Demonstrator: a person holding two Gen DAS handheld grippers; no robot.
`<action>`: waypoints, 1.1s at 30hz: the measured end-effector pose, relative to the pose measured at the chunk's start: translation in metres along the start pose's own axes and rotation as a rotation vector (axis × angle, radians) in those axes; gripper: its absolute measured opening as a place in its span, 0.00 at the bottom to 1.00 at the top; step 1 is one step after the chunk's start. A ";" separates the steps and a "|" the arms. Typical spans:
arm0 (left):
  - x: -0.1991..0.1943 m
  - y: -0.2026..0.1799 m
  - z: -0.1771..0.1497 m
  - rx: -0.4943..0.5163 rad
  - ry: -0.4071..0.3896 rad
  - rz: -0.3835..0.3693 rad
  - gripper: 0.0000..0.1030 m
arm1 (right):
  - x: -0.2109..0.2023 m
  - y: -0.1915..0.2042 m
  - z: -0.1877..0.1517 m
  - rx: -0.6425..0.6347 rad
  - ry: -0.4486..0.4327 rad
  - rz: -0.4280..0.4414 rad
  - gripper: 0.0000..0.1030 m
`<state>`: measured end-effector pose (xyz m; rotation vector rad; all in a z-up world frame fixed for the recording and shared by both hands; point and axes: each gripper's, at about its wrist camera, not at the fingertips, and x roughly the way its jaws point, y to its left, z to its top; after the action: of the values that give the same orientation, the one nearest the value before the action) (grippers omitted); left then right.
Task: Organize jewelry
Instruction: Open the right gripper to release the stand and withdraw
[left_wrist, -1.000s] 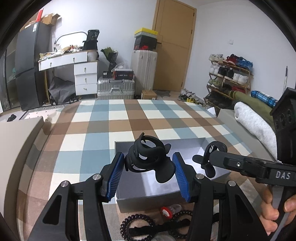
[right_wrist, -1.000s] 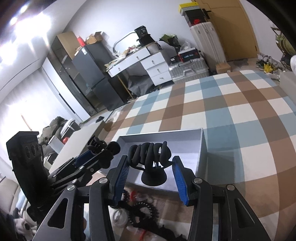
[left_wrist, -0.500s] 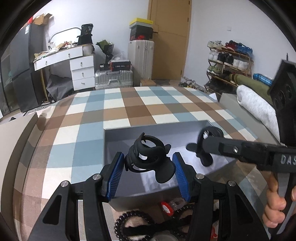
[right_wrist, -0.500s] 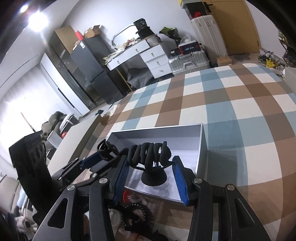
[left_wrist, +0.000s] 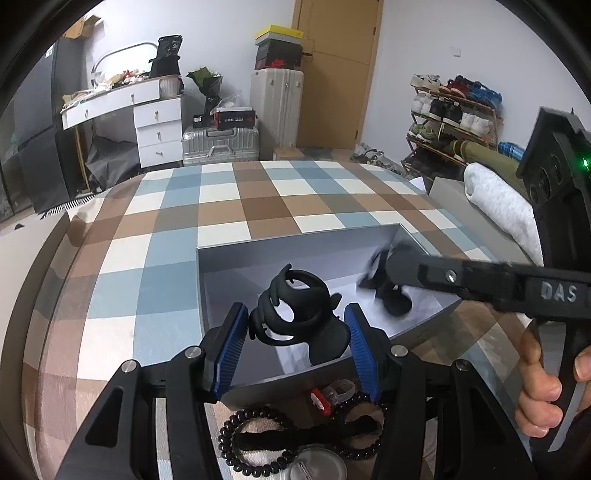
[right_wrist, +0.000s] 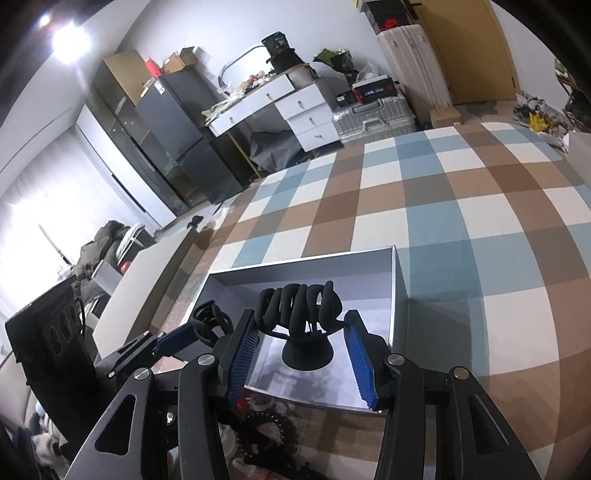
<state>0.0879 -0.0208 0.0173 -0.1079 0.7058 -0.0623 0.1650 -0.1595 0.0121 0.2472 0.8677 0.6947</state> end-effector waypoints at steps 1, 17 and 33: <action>-0.001 0.001 -0.001 -0.009 -0.002 -0.012 0.48 | 0.000 0.000 0.000 -0.004 0.013 0.016 0.49; -0.051 0.013 -0.015 -0.065 -0.073 -0.031 0.93 | -0.052 0.021 -0.027 -0.121 -0.070 -0.074 1.00; -0.049 0.019 -0.043 -0.009 -0.043 0.050 0.99 | -0.031 0.011 -0.078 -0.156 0.072 -0.227 1.00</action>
<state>0.0229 -0.0006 0.0143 -0.1001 0.6652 -0.0084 0.0858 -0.1770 -0.0133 -0.0165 0.8894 0.5585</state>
